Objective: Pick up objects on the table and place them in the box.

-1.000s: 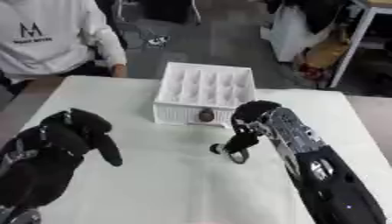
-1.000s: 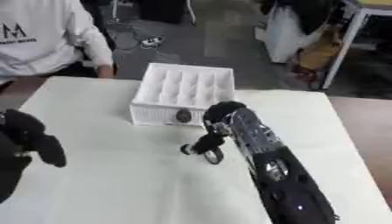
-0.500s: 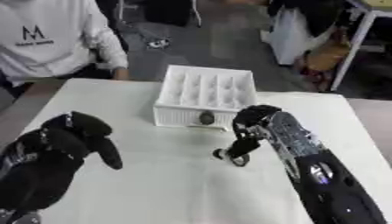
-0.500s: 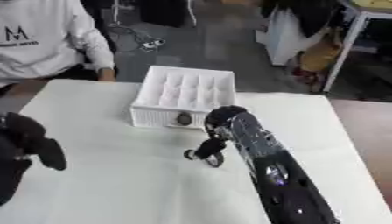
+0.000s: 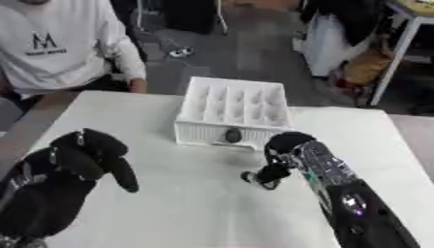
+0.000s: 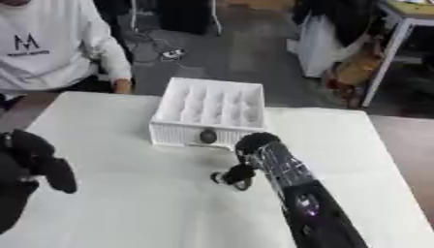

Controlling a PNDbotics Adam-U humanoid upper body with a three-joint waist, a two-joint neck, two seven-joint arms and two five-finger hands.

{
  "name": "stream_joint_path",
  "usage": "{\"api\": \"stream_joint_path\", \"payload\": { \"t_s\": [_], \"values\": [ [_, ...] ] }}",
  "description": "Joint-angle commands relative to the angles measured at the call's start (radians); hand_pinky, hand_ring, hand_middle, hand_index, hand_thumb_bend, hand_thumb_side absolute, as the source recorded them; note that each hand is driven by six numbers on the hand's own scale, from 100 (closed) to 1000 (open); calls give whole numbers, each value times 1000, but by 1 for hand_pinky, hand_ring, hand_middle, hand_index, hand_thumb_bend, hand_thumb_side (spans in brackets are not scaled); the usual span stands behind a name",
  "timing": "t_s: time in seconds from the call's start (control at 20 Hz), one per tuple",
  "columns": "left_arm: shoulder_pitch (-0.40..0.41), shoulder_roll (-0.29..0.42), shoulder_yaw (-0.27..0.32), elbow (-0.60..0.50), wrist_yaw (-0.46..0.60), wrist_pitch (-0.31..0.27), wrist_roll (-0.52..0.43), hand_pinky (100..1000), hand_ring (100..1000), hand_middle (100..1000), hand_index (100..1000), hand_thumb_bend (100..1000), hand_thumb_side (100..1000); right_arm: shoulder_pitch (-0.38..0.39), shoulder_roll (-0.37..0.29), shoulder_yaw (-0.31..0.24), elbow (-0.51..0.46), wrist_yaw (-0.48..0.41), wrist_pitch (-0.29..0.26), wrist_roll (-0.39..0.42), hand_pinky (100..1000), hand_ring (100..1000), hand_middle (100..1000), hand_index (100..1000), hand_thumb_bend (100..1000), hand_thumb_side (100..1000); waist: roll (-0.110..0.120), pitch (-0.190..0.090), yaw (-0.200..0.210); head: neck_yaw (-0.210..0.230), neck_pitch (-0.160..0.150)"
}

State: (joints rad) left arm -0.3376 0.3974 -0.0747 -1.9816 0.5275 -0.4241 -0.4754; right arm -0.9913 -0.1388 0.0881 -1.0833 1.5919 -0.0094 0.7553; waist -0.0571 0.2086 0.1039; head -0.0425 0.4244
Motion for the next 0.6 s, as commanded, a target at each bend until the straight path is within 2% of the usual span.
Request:
{"api": "stream_joint_path", "payload": {
  "t_s": [0.05, 0.3, 0.4, 0.5, 0.6],
  "values": [
    [-12, 21, 6, -18, -2, 0, 2, 529, 551, 741, 711, 537, 671, -14, -13, -18, 8, 6, 4, -24, 828, 624, 591, 721, 536, 1000, 7, -14, 2, 7, -6],
    [-12, 21, 6, -18, -3, 1, 1, 529, 551, 741, 711, 538, 670, -19, -13, -28, 25, 10, 8, -44, 825, 643, 635, 739, 532, 1000, 7, -14, 2, 6, -5],
    [-11, 20, 6, -18, -3, 1, 2, 529, 551, 741, 711, 538, 670, -21, -13, -32, 29, 12, 11, -54, 821, 653, 662, 762, 520, 971, 7, -14, 2, 5, -1],
    [-12, 20, 7, -18, -4, 1, 3, 530, 551, 741, 712, 538, 670, -20, -13, -36, 34, 13, 16, -61, 818, 654, 669, 774, 508, 949, 7, -15, 2, -9, 15],
    [-12, 21, 7, -18, -4, 1, 4, 530, 551, 741, 712, 532, 675, -19, -11, -39, 38, 11, 20, -64, 814, 653, 670, 784, 511, 925, 5, -15, 1, -68, 45]
  ]
}}
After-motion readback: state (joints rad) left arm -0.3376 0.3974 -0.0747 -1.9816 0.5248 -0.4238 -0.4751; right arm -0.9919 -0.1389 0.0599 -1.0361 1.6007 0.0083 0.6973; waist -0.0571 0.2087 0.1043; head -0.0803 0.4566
